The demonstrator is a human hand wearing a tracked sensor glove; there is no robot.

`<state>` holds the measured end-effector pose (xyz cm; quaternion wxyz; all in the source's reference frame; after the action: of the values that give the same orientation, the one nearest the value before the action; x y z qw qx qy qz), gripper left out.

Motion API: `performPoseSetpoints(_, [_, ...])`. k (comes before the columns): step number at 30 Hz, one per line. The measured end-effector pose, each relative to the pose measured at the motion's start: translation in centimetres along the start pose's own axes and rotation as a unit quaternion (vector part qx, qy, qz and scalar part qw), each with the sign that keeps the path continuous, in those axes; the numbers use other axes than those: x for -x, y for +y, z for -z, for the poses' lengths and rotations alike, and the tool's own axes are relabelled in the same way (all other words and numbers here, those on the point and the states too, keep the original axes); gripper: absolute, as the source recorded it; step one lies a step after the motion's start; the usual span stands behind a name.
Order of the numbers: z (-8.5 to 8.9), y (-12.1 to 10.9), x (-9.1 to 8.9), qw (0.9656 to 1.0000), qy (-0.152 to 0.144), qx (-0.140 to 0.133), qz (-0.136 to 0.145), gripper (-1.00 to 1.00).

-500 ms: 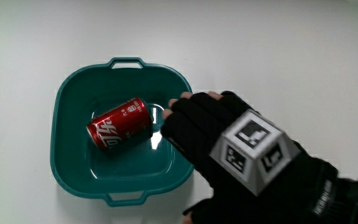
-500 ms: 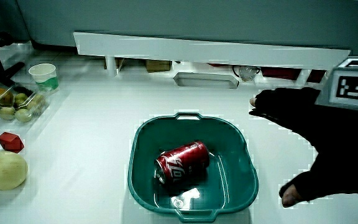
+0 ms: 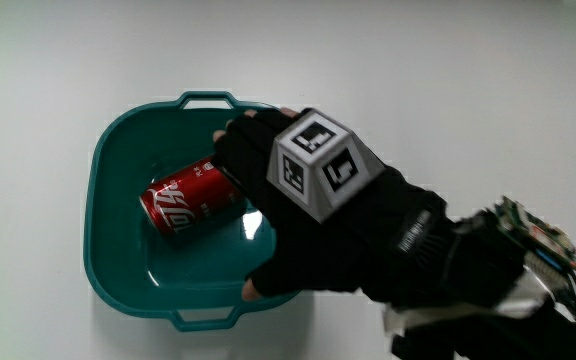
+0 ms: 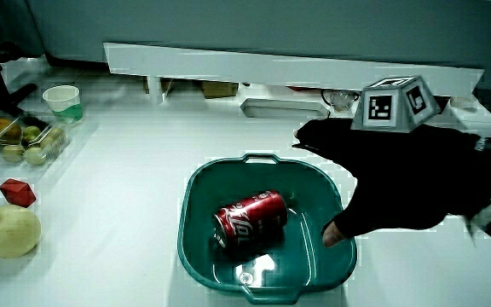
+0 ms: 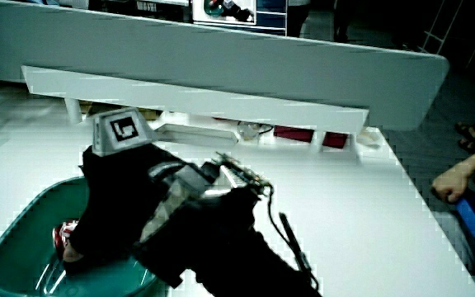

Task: Pick cola from plate

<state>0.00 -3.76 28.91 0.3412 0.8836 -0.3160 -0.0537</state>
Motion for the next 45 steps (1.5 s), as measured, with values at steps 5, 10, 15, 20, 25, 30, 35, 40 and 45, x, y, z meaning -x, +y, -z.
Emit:
performPoseSetpoints(5, [0.6,2.5,1.2,0.9987,-0.036,0.034,0.011,0.0])
performPoseSetpoints(10, [0.9,4.6,1.9,0.9991,-0.034,0.013,0.024,0.0])
performPoseSetpoints(15, [2.3,7.2,2.6,0.9963,-0.055,0.058,0.03,0.0])
performPoseSetpoints(20, [3.5,9.3,3.6,0.9963,-0.061,0.06,0.01,0.0])
performPoseSetpoints(25, [4.7,10.8,4.3,0.9954,-0.065,0.069,0.005,0.0])
performPoseSetpoints(30, [5.5,11.7,4.5,0.995,-0.062,0.078,-0.002,0.0])
performPoseSetpoints(35, [5.7,12.0,4.7,0.9946,-0.063,0.083,0.007,0.0])
performPoseSetpoints(40, [6.0,12.3,5.0,0.9936,-0.07,0.088,0.005,0.0])
performPoseSetpoints(45, [5.9,12.3,5.1,0.9947,-0.067,0.076,-0.012,0.15])
